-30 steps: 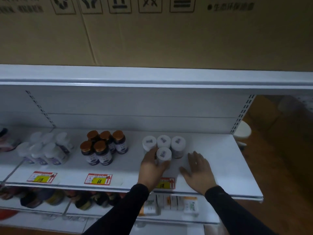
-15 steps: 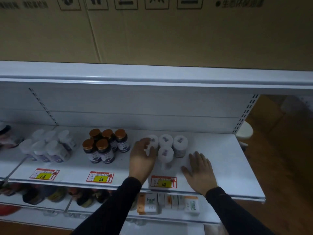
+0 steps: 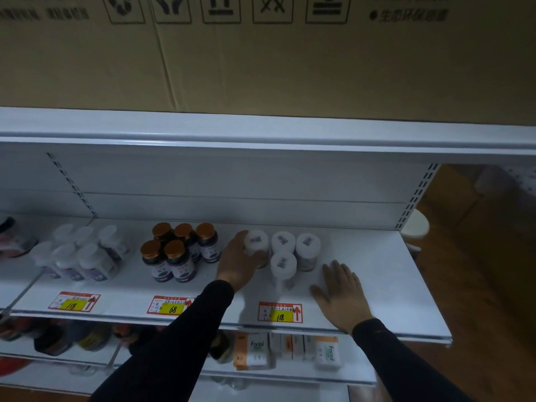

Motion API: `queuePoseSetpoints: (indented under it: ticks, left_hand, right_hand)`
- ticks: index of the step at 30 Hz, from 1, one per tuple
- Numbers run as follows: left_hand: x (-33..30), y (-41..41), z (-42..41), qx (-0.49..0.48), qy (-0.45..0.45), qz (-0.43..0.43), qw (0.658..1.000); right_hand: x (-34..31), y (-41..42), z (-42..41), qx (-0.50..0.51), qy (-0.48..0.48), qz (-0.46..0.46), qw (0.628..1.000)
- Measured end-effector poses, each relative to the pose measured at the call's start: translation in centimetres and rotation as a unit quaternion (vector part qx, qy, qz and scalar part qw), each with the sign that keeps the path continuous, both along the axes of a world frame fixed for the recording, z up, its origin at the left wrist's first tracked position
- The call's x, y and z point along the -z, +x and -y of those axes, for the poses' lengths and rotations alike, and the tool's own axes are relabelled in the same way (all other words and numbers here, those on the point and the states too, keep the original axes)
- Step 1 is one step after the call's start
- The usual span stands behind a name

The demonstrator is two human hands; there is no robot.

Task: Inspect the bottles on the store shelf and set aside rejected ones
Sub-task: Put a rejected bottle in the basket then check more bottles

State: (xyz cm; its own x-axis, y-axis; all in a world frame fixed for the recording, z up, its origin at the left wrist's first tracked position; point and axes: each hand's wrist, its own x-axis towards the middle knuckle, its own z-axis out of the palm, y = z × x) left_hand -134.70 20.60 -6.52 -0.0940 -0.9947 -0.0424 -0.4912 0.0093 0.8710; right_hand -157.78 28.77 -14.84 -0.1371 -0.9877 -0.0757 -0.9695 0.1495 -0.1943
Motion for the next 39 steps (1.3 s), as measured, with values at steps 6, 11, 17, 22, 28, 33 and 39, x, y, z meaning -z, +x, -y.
queuePoseSetpoints:
  ticks: [6,11,17,22,28,33,39]
  left_hand:
    - [-2.7,1.2,-0.6,-0.017,-0.055,-0.058,0.997]
    - [-5.2,1.6,-2.2,-0.023,-0.090,-0.151,0.984]
    - [-7.6,0.6,-4.1,-0.015,-0.014,-0.250,0.968]
    - [-8.1,-0.5,-5.5,0.027,0.023,-0.268,0.963]
    - [-8.3,-1.0,-6.5,0.024,0.054,-0.285,0.957]
    - [-8.6,-0.8,-6.5,0.042,0.059,-0.282,0.957]
    - [-8.9,-0.7,-6.5,0.041,0.084,-0.317,0.944]
  right_hand:
    - [-2.7,-0.2,-0.4,0.014,-0.031,0.079,0.996]
    - [-6.5,0.6,-1.5,0.032,-0.174,0.148,0.973]
    - [-10.7,4.2,-2.1,-0.008,-0.248,0.245,0.937]
    - [-13.0,7.3,-2.8,-0.058,-0.213,0.317,0.922]
    - [-12.8,8.6,-3.7,-0.051,-0.195,0.381,0.902]
    - [-13.0,8.6,-4.2,-0.066,-0.198,0.442,0.873]
    - [-13.3,8.7,-4.4,-0.073,-0.191,0.447,0.871]
